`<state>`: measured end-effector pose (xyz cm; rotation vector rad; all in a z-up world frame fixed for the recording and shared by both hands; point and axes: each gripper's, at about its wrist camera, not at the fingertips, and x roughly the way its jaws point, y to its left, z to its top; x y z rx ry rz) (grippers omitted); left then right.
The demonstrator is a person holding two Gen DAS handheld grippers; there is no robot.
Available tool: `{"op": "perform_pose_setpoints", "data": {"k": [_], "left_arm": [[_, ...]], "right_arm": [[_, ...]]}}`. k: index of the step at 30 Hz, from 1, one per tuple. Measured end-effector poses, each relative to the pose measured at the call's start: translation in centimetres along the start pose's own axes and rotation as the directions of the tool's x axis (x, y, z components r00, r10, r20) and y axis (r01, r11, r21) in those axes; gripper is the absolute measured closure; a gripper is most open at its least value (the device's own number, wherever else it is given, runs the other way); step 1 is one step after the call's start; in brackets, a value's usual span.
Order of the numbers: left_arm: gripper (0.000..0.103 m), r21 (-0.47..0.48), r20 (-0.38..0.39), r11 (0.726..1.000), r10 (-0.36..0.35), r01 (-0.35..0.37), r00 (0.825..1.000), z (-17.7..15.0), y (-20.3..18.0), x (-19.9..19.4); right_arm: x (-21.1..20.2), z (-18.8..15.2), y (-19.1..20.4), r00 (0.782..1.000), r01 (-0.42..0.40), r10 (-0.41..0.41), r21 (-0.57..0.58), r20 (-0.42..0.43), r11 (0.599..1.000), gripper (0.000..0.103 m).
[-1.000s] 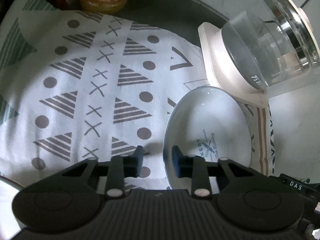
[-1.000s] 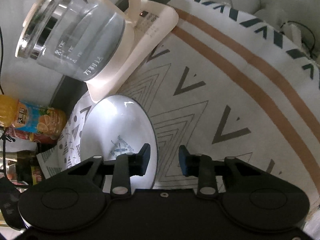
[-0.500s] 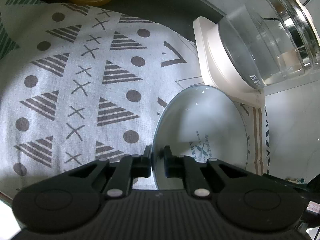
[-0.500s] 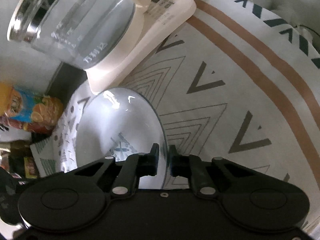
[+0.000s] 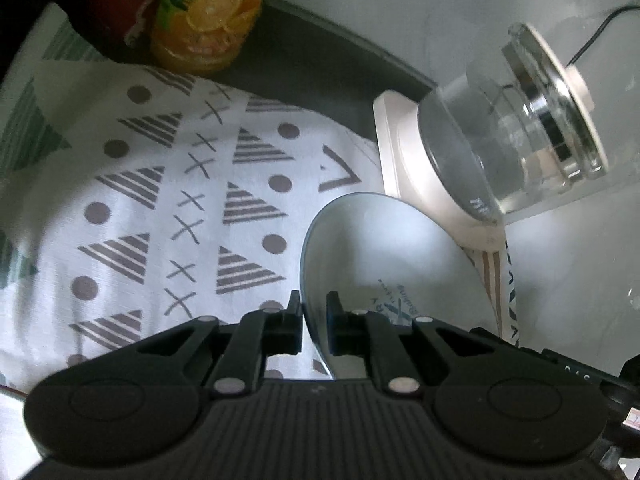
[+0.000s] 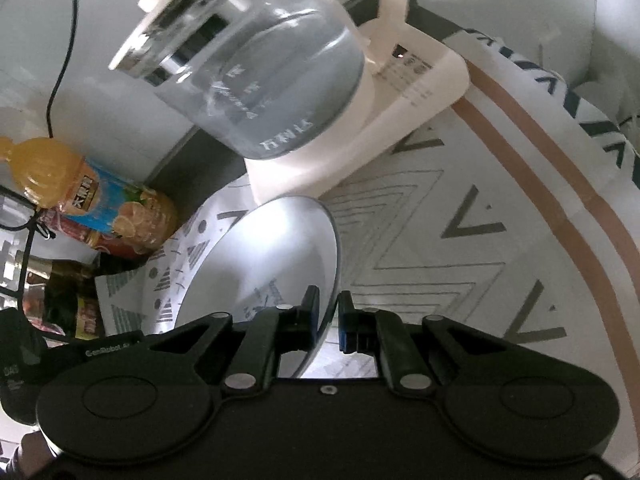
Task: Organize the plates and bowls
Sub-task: 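Lift the 'Bakery' plate with both grippers and carry it toward the plate stack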
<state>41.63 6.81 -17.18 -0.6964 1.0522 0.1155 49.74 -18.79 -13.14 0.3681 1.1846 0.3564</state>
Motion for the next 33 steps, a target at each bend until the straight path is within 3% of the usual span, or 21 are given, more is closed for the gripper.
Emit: {"op": "perform_pose_setpoints", "data": {"k": [18, 33], "left_arm": [[0.094, -0.112, 0.118, 0.992, -0.037, 0.051, 0.992, -1.0, 4.3, -7.7], [0.094, -0.177, 0.198, 0.983, -0.011, 0.046, 0.98, -4.8, 8.6, -14.5]], "right_arm": [[-1.5, -0.4, 7.2, 0.998, -0.056, 0.061, -0.162, 0.022, 0.985, 0.093], [-3.7, -5.3, 12.8, 0.995, -0.102, 0.104, -0.291, -0.008, 0.951, 0.093]]}}
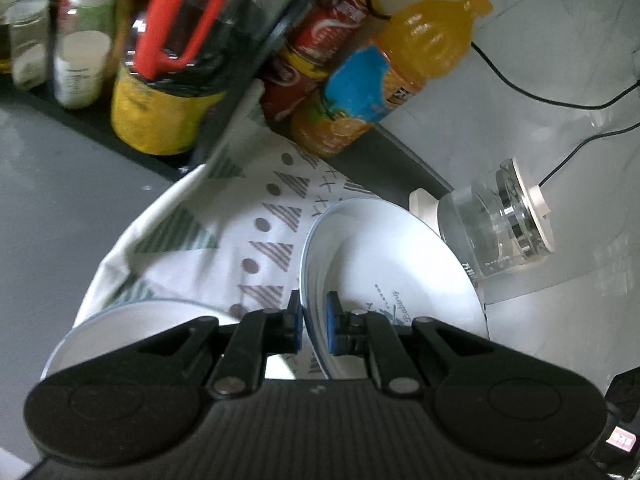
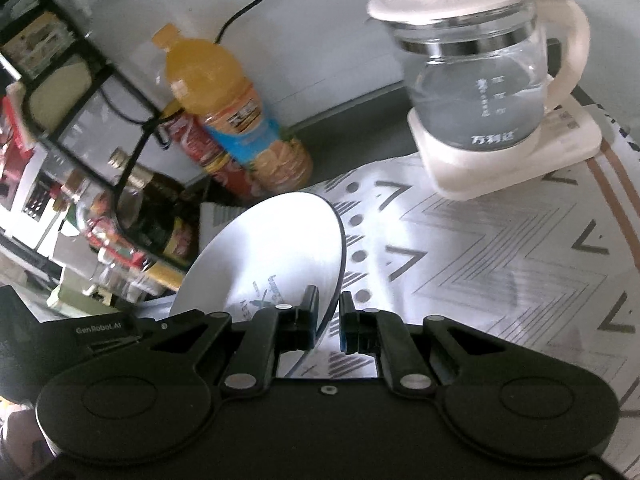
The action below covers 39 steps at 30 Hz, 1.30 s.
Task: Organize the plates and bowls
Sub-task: 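Lift the 'Bakery' plate with both grippers and carry it toward the plate stack, then lower the 'Bakery' plate onto the 'Sweet' plate with both grippers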
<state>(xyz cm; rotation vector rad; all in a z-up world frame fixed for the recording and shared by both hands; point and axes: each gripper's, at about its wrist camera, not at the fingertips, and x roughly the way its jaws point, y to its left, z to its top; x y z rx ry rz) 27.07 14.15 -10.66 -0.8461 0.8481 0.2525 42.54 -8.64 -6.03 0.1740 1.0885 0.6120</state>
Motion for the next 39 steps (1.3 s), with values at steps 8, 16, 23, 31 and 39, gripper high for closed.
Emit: {"op": "perform_pose_setpoints", "data": {"k": [8, 16, 23, 31, 39], "left_arm": [[0.094, -0.021, 0.029, 1.0, 0.021, -0.02, 0.999, -2.2, 3.3, -3.1], [0.094, -0.05, 0.036, 0.998, 0.05, -0.048, 0.998, -4.5, 6.5, -5.8], [0.094, -0.069, 0.048, 0.995, 0.078, -0.074, 0.996, -6.5, 8.8, -7.6], [0.094, -0.061, 0.001, 0.991, 0.116, -0.115, 0.993, -8.1, 11.0, -7.7], [0.094, -0.028, -0.053, 0.99, 0.136, -0.138, 0.989, -8.9, 11.3, -6.1]], "right_arm": [[-0.3, -3.1, 2.6, 1.0, -0.018, 0.018, -0.035, -0.023, 0.999, 0.093], [-0.5, -7.1, 5.2, 0.998, -0.019, 0.012, -0.1, -0.062, 0.995, 0.092], [-0.6, -9.5, 7.2, 0.996, -0.023, 0.012, -0.133, -0.083, 0.991, 0.092], [-0.5, -12.2, 9.0, 0.997, -0.02, 0.006, -0.177, -0.081, 0.984, 0.092], [0.0, -14.2, 8.4, 0.995, 0.012, -0.03, -0.173, -0.1, 0.985, 0.092]]}}
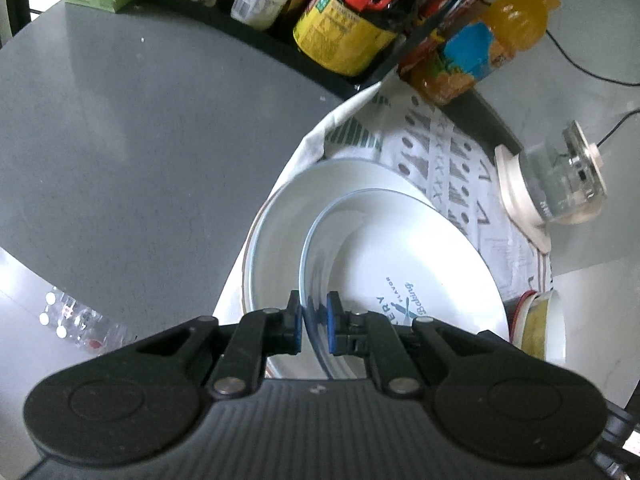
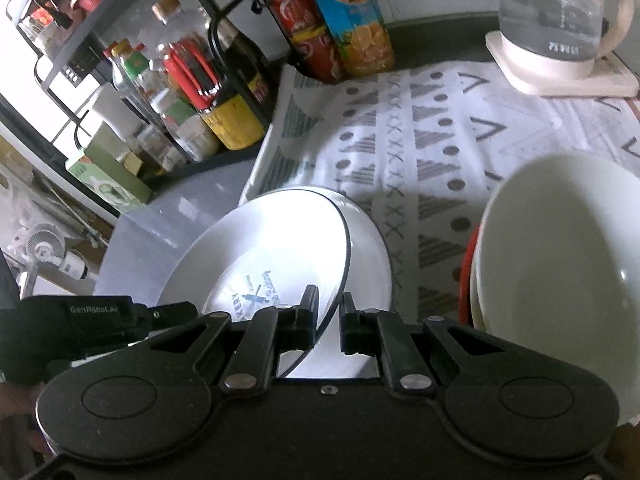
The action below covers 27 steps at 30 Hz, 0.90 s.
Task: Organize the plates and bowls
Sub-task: 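Lower the 'Bakery' plate onto the 'Sweet' plate with both grippers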
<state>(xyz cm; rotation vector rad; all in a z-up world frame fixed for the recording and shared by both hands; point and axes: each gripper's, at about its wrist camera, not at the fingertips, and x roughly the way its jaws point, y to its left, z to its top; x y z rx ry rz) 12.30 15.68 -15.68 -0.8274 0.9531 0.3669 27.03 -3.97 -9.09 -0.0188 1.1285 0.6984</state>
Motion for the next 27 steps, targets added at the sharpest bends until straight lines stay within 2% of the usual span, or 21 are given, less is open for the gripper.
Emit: {"op": "perform_pose_setpoints", "data": {"k": [16, 27], "left_arm": [[0.092, 0.041, -0.025, 0.999, 0.03, -0.029, 0.999, -0.3, 0.1, 2.0], [0.09, 0.142, 0.0, 0.988, 0.068, -0.067, 0.998, 0.3, -0.7, 3.0]], "right_arm": [[1.0, -0.8, 0.7, 0.995, 0.086, -0.09, -0.081, -0.047, 0.993, 0.092], [2.0, -1.0, 1.4, 0.985, 0.148, -0.159, -0.142, -0.069, 0.979, 0.089]]}}
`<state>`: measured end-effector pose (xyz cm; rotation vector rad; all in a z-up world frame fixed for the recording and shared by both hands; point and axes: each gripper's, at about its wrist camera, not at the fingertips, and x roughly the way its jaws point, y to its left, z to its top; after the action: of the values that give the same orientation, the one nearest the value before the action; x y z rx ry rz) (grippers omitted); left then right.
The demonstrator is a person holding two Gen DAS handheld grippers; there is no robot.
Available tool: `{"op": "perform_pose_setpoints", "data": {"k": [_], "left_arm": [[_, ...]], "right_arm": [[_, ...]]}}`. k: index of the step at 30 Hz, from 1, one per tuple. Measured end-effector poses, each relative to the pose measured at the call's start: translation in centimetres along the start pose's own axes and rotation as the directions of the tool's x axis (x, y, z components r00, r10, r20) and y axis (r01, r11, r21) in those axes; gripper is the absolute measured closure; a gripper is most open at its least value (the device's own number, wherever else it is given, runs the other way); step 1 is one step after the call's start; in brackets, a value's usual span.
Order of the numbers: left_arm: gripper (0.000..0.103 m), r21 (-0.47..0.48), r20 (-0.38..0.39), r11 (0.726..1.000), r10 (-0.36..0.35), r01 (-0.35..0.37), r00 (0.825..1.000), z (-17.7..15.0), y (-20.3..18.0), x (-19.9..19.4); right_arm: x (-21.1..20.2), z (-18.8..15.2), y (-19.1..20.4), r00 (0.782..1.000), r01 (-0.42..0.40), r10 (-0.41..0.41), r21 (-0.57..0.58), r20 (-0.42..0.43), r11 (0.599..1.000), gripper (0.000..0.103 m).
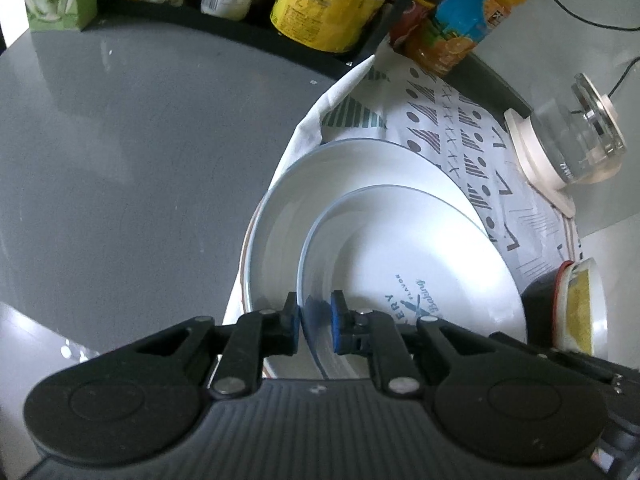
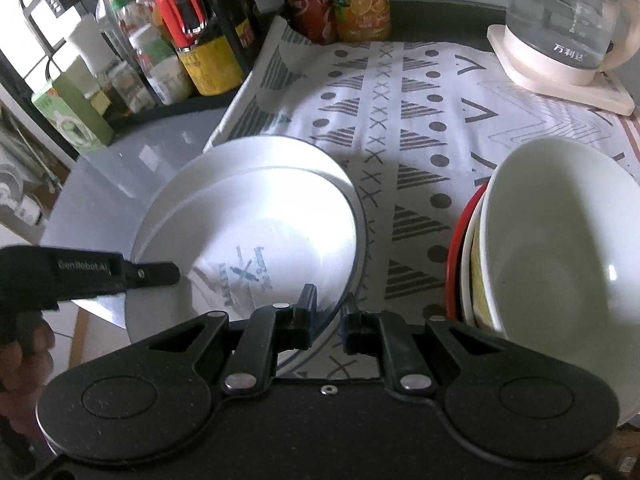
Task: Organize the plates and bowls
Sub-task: 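Lower the 'Bakery' plate onto the 'Sweet' plate with both grippers, then open both grippers and withdraw from the plate stack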
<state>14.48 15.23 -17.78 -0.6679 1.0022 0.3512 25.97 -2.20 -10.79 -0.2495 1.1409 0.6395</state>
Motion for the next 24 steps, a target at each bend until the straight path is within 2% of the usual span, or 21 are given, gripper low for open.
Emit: {"op": "perform_pose_setpoints", "data": {"k": [6, 9, 10, 17, 24], "left_arm": [[0.089, 0.085, 0.015, 0.995, 0.044, -0.045, 0.999, 0.1, -0.9, 0.4], [0.089, 0.136, 0.045, 0.987, 0.081, -0.086, 0.996, -0.1, -1.7, 0.3], [0.089, 0.139, 0.05, 0.985, 0.098, -0.105, 0.994, -0.1, -1.8, 0.4], [0.089, 0.14, 0.056, 0.984, 0.103, -0.11, 0.993, 0.1, -1.8, 0.5], [0.09, 0.152, 0.095, 0.976, 0.143, -0.157, 0.985, 0.4, -2.2, 0.5]], "right_arm": [[0.2, -0.1, 1.1, 1.0, 0.03, -0.03, -0.074, 0.002, 0.997, 0.085], [0.7, -0.2, 1.4, 0.997, 0.076, -0.079, -0.114, -0.024, 0.991, 0.083], [0.9, -0.3, 1.5, 0.996, 0.075, -0.08, -0.12, -0.032, 0.99, 0.083], [0.9, -0.4, 1.6, 0.996, 0.085, -0.089, -0.119, -0.021, 0.989, 0.082], [1.2, -0.5, 1.9, 0.996, 0.084, -0.088, -0.108, -0.032, 0.991, 0.076]]}}
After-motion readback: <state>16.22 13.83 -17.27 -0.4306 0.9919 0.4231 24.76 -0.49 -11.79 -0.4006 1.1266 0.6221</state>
